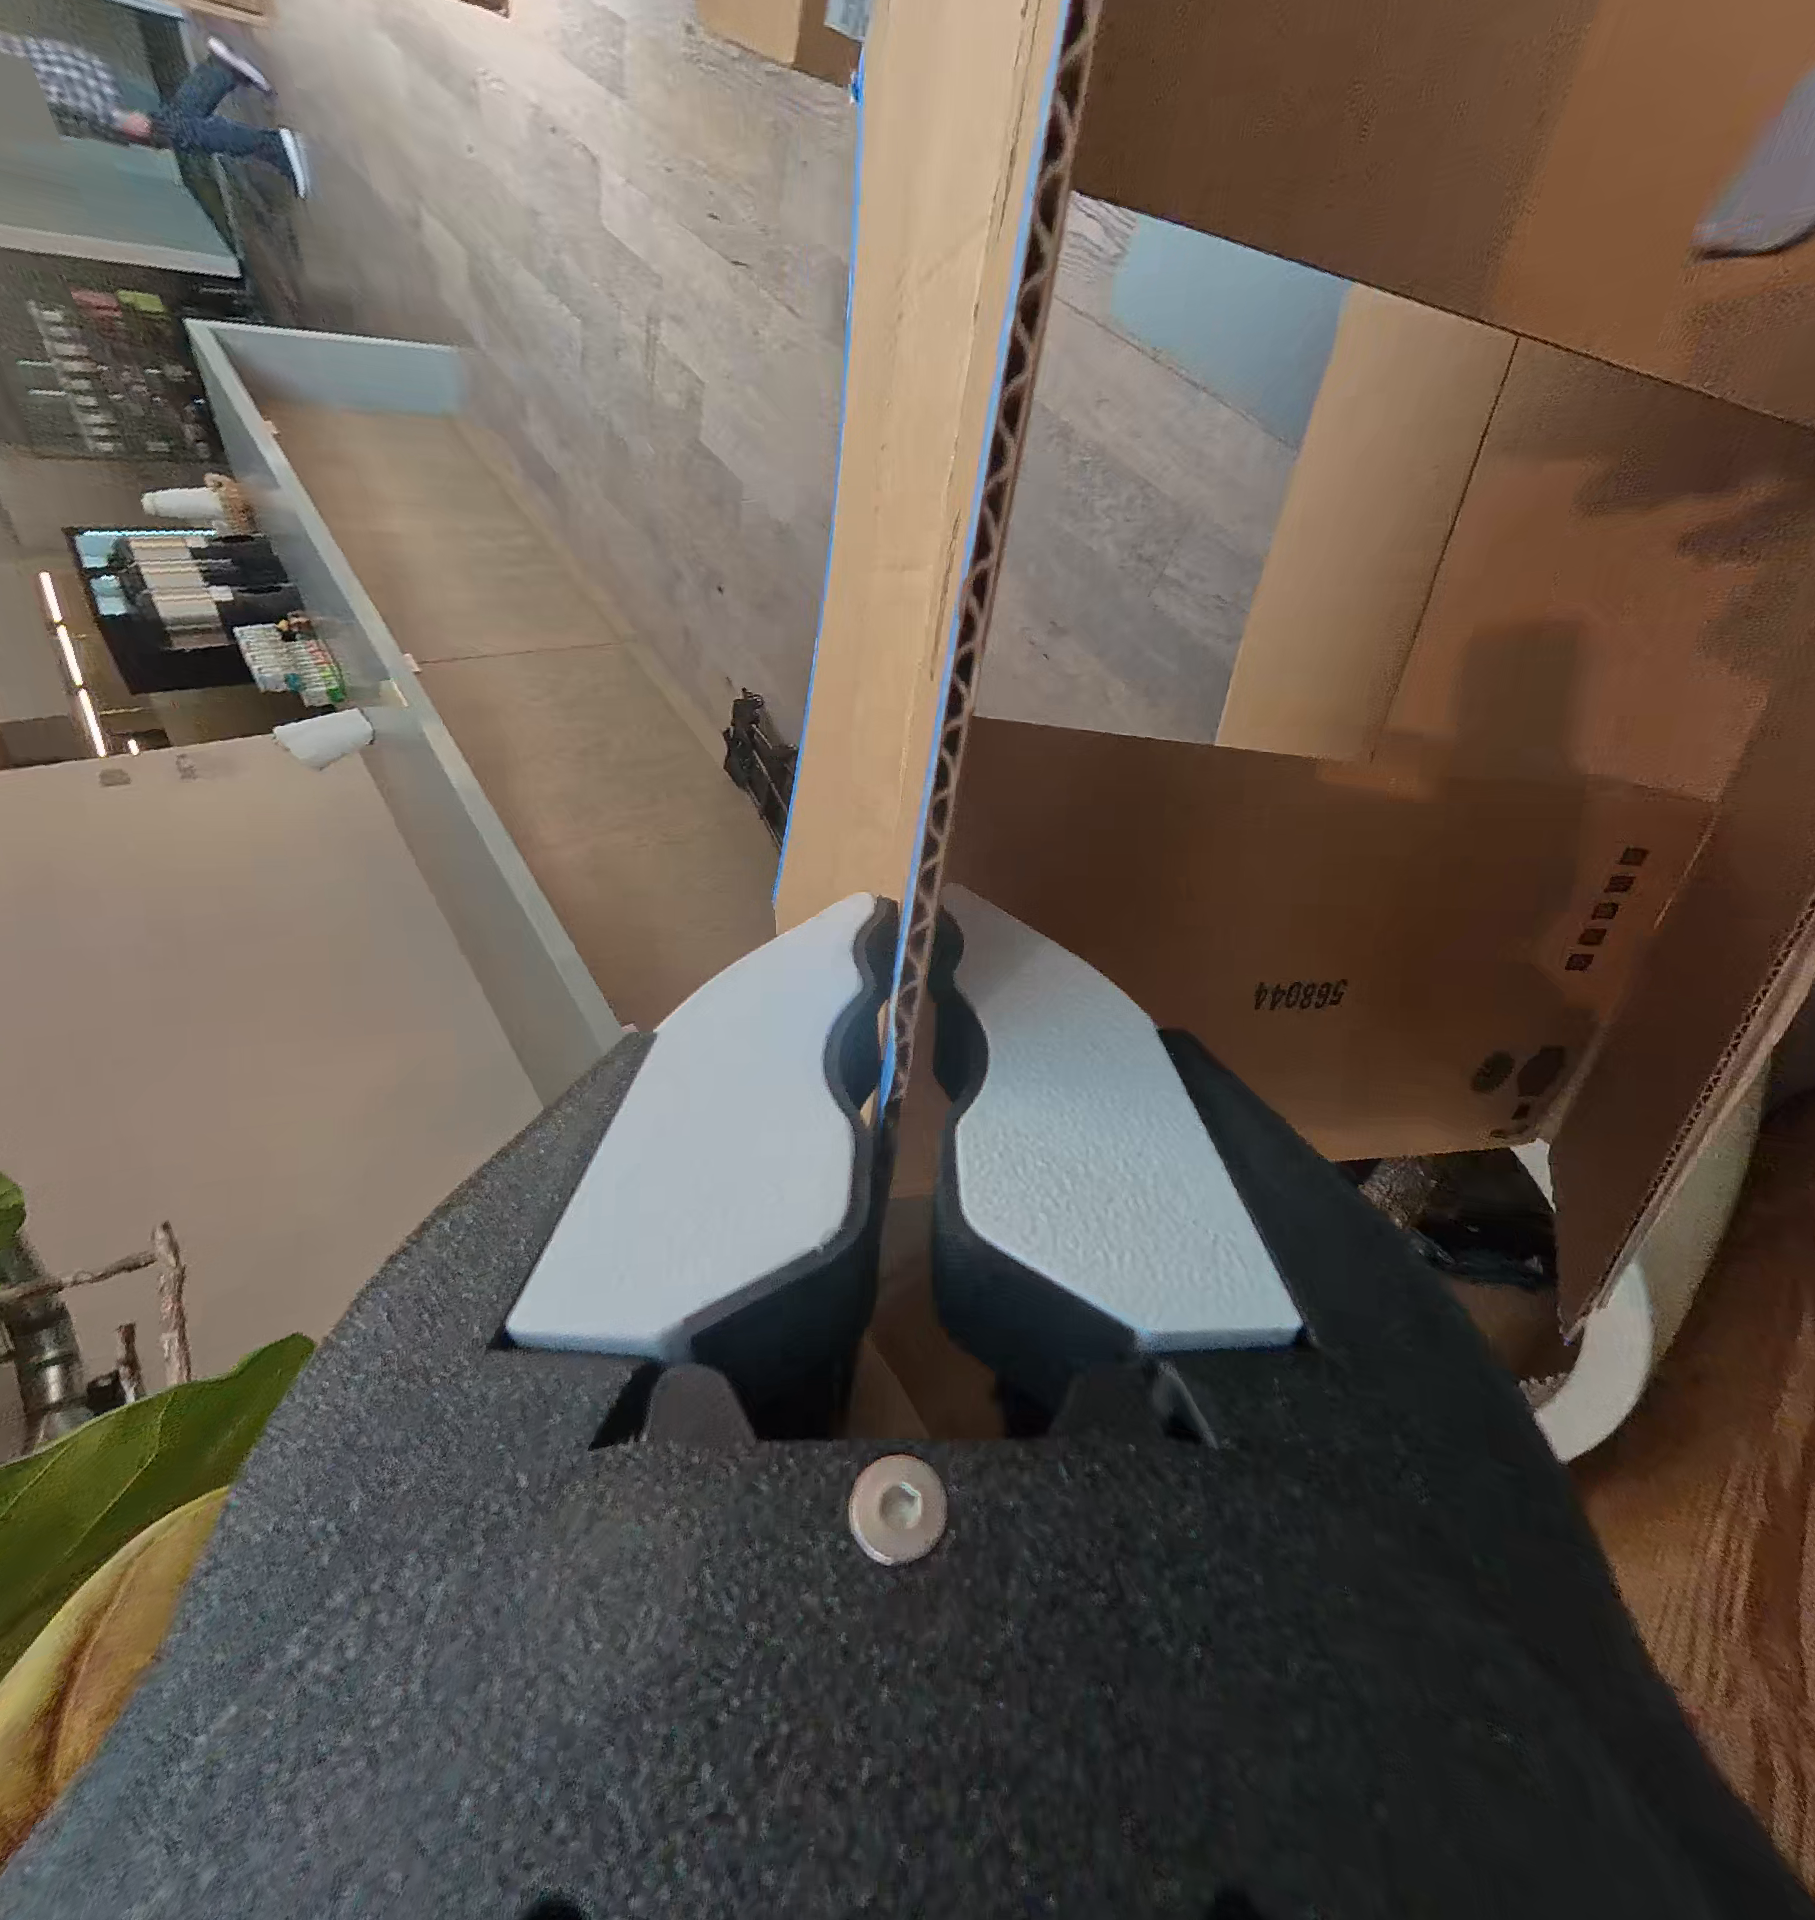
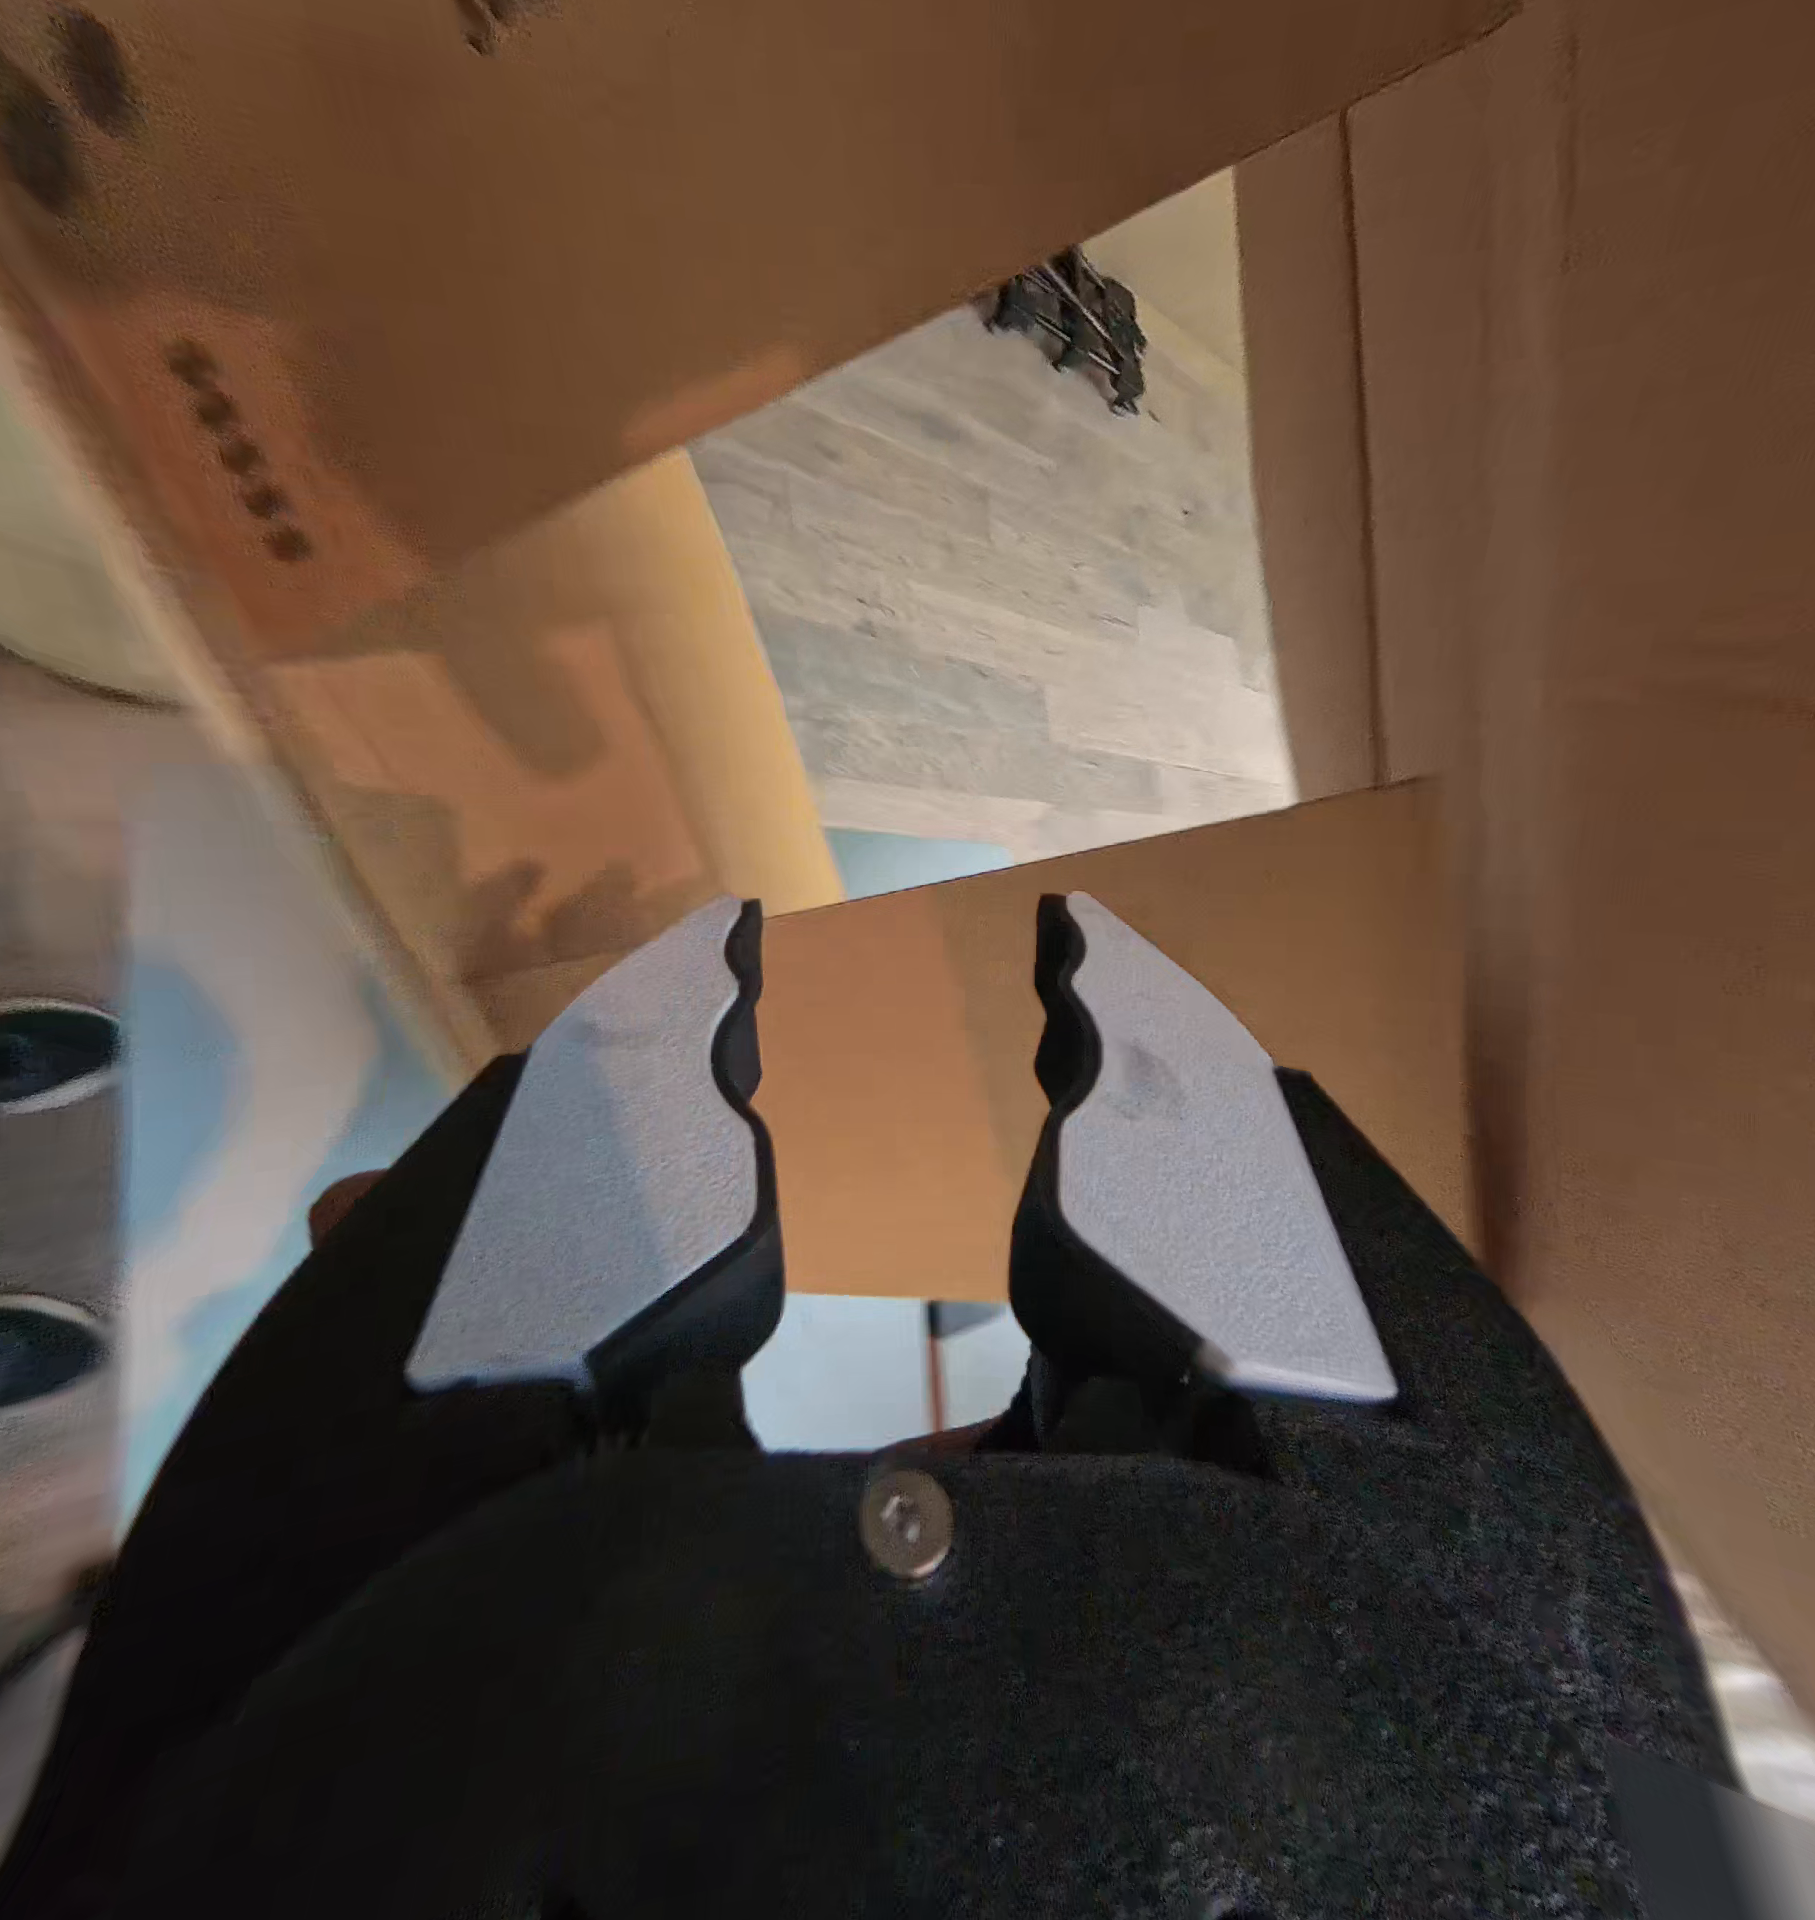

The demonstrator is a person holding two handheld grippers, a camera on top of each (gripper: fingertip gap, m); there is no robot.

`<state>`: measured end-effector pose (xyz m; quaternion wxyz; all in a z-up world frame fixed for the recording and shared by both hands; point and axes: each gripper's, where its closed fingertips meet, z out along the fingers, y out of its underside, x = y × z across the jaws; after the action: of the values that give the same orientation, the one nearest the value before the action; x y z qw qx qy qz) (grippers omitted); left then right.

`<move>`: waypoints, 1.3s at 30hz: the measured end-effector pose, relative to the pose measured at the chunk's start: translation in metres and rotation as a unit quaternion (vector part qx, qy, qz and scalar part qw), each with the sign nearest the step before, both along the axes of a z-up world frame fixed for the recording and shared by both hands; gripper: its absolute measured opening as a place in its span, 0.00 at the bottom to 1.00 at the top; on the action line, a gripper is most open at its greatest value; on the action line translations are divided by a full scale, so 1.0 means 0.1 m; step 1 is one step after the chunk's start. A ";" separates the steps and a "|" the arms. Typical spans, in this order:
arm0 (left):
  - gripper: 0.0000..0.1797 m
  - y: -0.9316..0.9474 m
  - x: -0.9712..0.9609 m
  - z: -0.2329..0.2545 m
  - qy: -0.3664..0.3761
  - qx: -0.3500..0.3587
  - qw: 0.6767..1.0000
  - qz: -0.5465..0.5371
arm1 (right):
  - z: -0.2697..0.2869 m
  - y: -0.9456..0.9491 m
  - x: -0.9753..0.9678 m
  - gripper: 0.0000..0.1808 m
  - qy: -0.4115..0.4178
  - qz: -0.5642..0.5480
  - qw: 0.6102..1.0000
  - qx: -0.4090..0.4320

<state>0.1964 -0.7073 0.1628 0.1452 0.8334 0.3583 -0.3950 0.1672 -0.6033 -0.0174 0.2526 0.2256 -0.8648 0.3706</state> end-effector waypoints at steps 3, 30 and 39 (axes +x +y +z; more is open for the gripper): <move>0.03 0.13 0.10 -0.27 -0.037 0.013 0.999 -0.011 | -0.33 -0.22 -0.23 0.34 0.170 0.030 0.983 0.069; 0.02 0.46 0.58 -0.87 -0.115 -0.067 0.990 -0.045 | -1.85 1.33 -0.01 0.45 0.267 0.027 0.876 0.400; 0.02 0.63 0.74 -0.77 -0.133 -0.052 0.989 -0.032 | -1.64 1.70 0.37 0.30 0.266 0.064 0.862 0.426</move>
<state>0.2699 -0.6447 0.0859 0.2219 0.8809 0.2877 -0.3034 0.2038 -0.4332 -0.1815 0.3279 0.4561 -0.8221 -0.0931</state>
